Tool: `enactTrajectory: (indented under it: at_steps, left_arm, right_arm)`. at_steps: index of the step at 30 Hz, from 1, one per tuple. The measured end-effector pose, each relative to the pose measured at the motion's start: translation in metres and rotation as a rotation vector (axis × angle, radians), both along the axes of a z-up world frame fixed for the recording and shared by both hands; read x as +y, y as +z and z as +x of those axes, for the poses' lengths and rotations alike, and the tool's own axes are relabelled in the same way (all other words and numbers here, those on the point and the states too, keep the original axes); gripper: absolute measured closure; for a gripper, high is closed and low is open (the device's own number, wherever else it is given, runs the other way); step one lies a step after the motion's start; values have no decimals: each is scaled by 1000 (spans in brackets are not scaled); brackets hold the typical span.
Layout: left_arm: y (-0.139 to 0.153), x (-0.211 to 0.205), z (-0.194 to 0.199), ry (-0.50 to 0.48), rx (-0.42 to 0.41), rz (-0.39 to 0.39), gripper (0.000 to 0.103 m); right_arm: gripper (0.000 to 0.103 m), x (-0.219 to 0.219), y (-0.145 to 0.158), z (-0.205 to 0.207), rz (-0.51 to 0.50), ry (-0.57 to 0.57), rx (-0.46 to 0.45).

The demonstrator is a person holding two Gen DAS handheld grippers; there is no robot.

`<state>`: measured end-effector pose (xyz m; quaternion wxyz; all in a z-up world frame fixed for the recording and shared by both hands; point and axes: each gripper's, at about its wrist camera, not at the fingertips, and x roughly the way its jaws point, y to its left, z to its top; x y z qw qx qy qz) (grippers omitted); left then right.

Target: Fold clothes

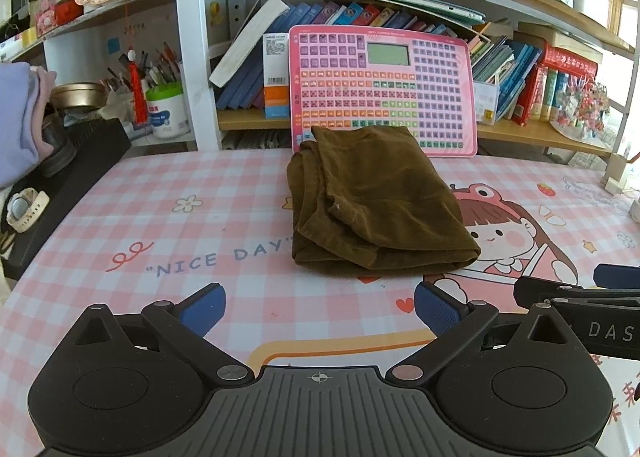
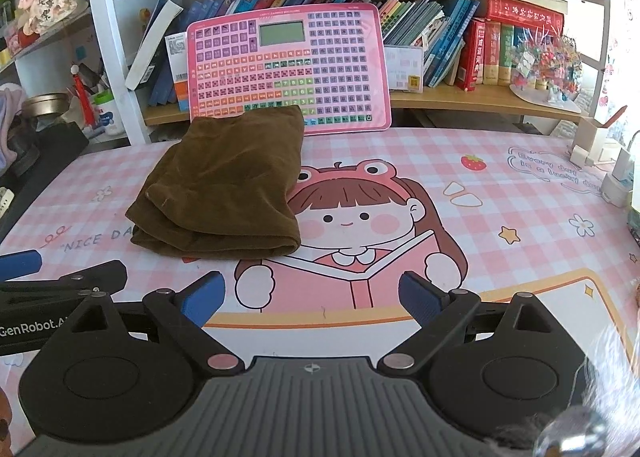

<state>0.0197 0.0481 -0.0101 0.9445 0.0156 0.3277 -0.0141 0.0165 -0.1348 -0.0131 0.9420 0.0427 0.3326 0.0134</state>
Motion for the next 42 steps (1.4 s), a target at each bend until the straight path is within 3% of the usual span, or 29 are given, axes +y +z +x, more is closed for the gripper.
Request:
enactTrajectory:
  at_steps: [23,42]
  left_arm:
    - [-5,3,6,6,45,6,0]
    - [-8,4,7,9,63,8,0]
  right_arm:
    - [2,0,-5,4,-10,-14,31]
    - [1,1,-10,8,-26,-13,56]
